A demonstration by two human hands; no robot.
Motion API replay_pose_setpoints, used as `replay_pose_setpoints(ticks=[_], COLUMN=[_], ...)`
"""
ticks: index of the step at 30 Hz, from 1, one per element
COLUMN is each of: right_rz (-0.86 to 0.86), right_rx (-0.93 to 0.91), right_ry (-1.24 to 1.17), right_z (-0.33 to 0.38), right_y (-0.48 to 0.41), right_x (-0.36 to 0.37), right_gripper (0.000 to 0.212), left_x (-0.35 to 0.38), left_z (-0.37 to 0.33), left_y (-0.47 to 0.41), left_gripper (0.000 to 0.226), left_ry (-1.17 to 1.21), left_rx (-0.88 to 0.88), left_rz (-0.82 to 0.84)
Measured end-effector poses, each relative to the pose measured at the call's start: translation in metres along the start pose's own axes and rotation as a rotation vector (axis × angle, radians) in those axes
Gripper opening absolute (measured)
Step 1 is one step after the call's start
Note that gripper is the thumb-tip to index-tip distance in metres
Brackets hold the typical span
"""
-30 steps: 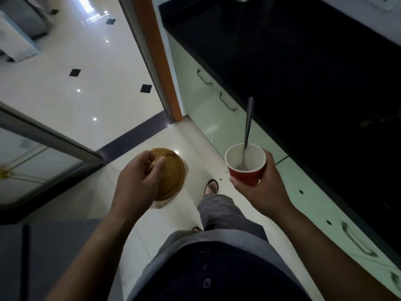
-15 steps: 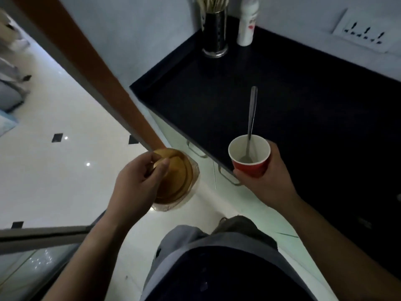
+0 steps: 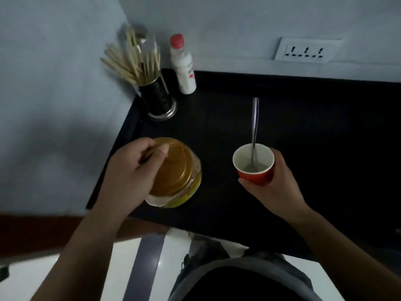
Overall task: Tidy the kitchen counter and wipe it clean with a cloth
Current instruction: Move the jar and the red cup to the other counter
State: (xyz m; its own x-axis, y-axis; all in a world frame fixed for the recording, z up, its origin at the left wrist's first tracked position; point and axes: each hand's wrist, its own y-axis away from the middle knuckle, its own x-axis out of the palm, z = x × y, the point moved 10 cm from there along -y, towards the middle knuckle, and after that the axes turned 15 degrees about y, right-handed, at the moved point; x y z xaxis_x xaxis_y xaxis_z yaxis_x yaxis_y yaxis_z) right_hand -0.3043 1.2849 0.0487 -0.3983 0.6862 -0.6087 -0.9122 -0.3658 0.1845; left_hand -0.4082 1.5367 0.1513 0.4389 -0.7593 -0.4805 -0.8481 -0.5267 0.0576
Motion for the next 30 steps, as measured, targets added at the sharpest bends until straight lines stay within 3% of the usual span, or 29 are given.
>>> replay_pose_setpoints(ticks=[8,21,30], right_rz=[-0.203,-0.217,-0.24], right_rx=[0.146,0.158,0.152], right_ry=[-0.02,0.027,0.033], right_z=[0.031,0.049,0.037], right_y=[-0.041,-0.089,-0.105], right_x=[0.018,0.023,0.011], right_gripper=[0.077,0.078,0.078], left_x=[0.026,0.081,0.111], left_z=[-0.011,-0.075,-0.064], left_y=[-0.135,-0.28,-0.307], left_gripper=[0.017,0.025,0.009], left_ry=[0.066,-0.053,-0.095], left_rx=[0.185,0.481,0.489], left_rz=[0.293,0.438,0.435])
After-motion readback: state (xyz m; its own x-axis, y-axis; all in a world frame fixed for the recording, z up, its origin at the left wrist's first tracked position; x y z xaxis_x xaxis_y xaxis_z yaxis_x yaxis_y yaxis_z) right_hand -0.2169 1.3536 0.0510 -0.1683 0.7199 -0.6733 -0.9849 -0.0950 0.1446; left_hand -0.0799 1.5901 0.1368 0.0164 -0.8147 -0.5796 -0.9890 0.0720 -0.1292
